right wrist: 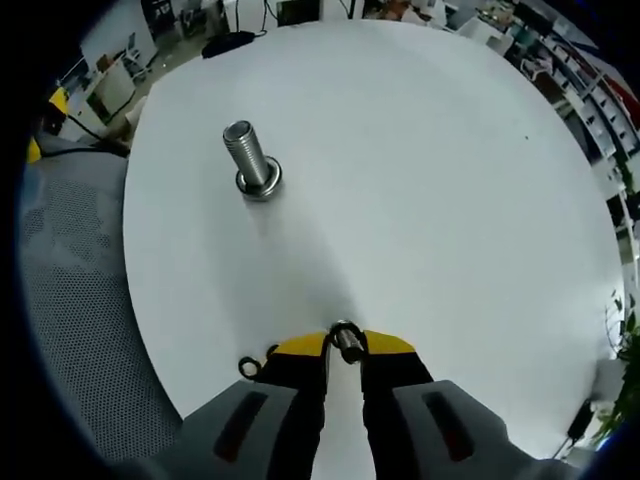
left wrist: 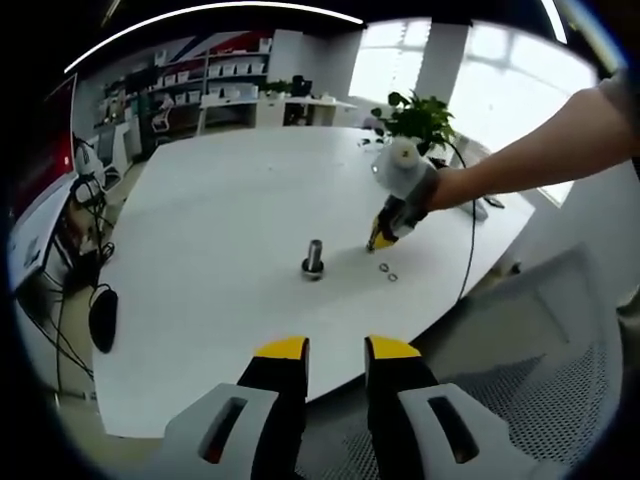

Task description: Place the washer onto the threaded stud by aligning its center hole with the stud, sliding it down to the base, and recovering from edge contact or off-axis alignment until the washer reaches the visible bottom stop.

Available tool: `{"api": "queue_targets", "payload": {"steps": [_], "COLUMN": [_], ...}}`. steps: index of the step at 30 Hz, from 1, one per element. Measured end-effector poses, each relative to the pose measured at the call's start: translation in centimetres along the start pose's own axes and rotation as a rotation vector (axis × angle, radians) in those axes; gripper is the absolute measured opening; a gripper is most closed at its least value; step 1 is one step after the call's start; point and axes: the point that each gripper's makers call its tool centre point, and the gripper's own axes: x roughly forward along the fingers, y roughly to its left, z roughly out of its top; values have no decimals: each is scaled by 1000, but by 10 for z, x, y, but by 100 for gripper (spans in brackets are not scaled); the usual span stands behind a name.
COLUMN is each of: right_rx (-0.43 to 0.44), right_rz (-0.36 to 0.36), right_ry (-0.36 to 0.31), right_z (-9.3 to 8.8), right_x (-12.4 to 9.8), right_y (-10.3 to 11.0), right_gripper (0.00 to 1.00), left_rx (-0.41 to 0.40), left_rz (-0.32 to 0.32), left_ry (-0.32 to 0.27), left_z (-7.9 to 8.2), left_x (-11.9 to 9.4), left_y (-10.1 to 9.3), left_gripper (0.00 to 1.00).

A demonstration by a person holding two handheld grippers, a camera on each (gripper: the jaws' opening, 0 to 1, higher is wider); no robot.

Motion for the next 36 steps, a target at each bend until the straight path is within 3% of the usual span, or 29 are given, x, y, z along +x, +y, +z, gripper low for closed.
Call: {"api": "queue_targets", "payload": {"steps": [17,23,36], "right_rx": [16,35,88], "right_rz": [14,6,-6], "right_ry": [-18,-30,-41], "right_z": [3,2,-21], "right_x": [4,1,-12], "right_y": [2,-2,-2], "right_gripper": [16,21,23], "left_rx": [-1,-2,4], "left_rz": [-4,-2,-6], "left_ry": [-4,-11,-9], "left_z": [1,2,2], "left_x": [0,-1,-1], "left_y": [-1,0,-1], "left_gripper": [20,20,20]}}
